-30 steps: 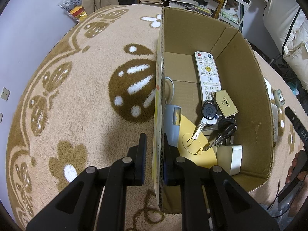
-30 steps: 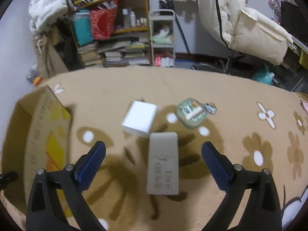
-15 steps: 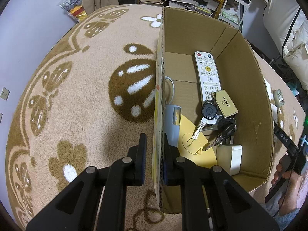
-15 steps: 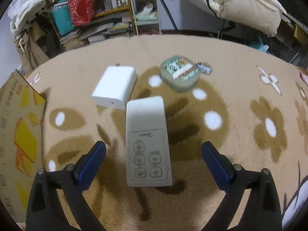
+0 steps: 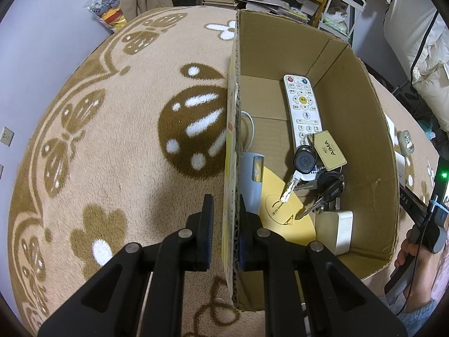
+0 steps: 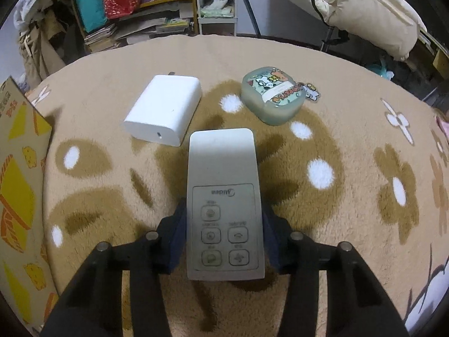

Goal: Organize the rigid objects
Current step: 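Lift the white Midea remote with the right gripper over the box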

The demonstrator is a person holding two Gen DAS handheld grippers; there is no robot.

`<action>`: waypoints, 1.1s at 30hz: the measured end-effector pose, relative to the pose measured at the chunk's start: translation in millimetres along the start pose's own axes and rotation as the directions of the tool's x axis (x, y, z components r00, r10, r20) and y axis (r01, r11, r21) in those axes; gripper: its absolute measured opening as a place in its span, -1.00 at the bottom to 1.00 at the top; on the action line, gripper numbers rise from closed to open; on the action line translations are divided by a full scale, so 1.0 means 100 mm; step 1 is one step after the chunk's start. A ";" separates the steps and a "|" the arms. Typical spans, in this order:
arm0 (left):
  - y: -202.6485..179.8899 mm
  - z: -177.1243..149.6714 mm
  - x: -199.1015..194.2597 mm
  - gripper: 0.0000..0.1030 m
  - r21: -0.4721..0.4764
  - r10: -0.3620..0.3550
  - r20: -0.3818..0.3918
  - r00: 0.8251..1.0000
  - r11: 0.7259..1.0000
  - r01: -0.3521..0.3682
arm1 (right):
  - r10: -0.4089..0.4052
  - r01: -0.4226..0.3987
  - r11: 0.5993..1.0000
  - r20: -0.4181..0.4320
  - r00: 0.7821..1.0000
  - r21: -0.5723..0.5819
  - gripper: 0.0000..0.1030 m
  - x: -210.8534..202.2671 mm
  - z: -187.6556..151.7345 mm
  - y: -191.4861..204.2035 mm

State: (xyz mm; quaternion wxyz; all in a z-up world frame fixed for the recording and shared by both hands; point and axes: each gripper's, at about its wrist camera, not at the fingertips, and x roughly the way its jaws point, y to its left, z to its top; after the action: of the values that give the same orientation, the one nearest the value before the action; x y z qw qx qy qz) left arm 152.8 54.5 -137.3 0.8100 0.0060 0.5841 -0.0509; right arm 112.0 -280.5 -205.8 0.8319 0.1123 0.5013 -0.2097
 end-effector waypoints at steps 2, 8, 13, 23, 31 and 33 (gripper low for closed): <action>0.00 0.00 0.00 -0.74 -0.001 0.000 0.000 1.000 1.000 0.000 | 0.007 -0.007 1.000 0.002 1.000 0.012 0.00 -0.04 -0.03 0.00; 0.00 0.00 0.00 -0.74 -0.001 -0.001 0.000 1.000 1.000 0.001 | 0.107 -0.107 0.990 0.013 0.994 0.094 0.00 -0.17 -0.07 -0.01; 0.00 0.00 0.00 -0.74 0.000 0.000 0.000 1.000 1.000 0.000 | 0.141 -0.146 0.985 0.058 0.988 0.093 0.00 -0.36 -0.05 0.07; 0.00 0.00 0.00 -0.74 0.001 0.001 0.000 1.000 1.000 -0.001 | 0.256 -0.254 0.967 0.169 0.952 -0.035 0.00 -0.93 0.04 0.46; 0.00 0.00 0.00 -0.74 -0.001 -0.001 0.000 1.000 1.000 0.001 | 0.352 -0.310 0.928 0.212 0.912 -0.207 0.00 -1.34 -0.01 1.12; 0.00 0.00 0.00 -0.74 0.000 -0.002 0.000 1.000 1.000 0.002 | 0.376 -0.324 0.913 0.205 0.904 -0.246 0.00 -1.39 -0.06 1.29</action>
State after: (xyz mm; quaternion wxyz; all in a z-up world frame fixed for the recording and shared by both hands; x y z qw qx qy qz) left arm 152.5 54.5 -137.5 0.8100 0.0054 0.5841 -0.0514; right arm 109.9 -131.3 -89.6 0.9191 0.0872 0.3839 -0.0153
